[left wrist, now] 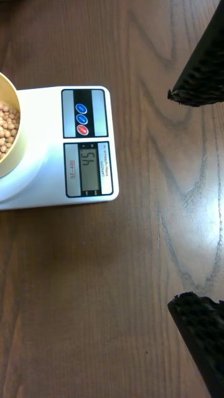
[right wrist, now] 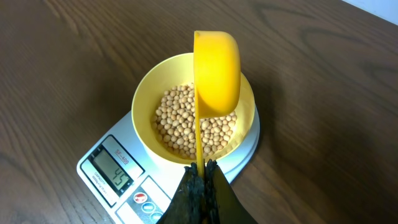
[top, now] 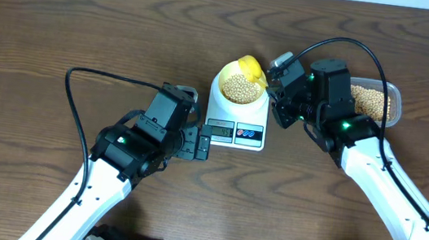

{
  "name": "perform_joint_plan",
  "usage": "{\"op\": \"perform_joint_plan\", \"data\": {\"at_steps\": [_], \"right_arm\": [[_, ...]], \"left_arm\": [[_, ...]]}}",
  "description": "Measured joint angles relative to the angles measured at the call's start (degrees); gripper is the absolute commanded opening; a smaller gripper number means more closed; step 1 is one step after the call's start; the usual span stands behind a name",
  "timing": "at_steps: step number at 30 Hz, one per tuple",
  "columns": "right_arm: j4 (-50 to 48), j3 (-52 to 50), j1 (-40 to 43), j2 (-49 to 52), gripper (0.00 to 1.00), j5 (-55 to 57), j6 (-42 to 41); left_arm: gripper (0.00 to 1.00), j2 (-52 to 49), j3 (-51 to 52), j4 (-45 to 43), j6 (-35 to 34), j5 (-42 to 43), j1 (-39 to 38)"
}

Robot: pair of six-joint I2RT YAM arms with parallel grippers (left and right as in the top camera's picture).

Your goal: Scoop item into bowl and weigh 50g on scale

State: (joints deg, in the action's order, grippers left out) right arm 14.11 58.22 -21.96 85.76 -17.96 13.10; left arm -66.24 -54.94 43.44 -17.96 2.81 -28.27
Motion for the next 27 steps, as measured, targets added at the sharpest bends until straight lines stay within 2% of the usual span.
{"op": "perform_joint_plan", "data": {"at_steps": [11, 15, 20, 27], "right_arm": [[0.6, 0.0, 0.0, 0.0, 0.01, 3.0, 2.7], [-2.7, 0.0, 0.0, 0.0, 0.01, 3.5, 3.4], [-10.5, 0.0, 0.0, 0.0, 0.01, 3.4, -3.5], [-13.8, 0.0, 0.0, 0.0, 0.01, 5.8, -11.6]], "left_arm": [[0.98, 0.0, 0.0, 0.0, 0.0, 0.0, 0.0], [0.98, 0.0, 0.0, 0.0, 0.0, 0.0, 0.0], [0.98, 0.0, 0.0, 0.0, 0.0, 0.0, 0.0], [0.98, 0.0, 0.0, 0.0, 0.0, 0.0, 0.0]]}}
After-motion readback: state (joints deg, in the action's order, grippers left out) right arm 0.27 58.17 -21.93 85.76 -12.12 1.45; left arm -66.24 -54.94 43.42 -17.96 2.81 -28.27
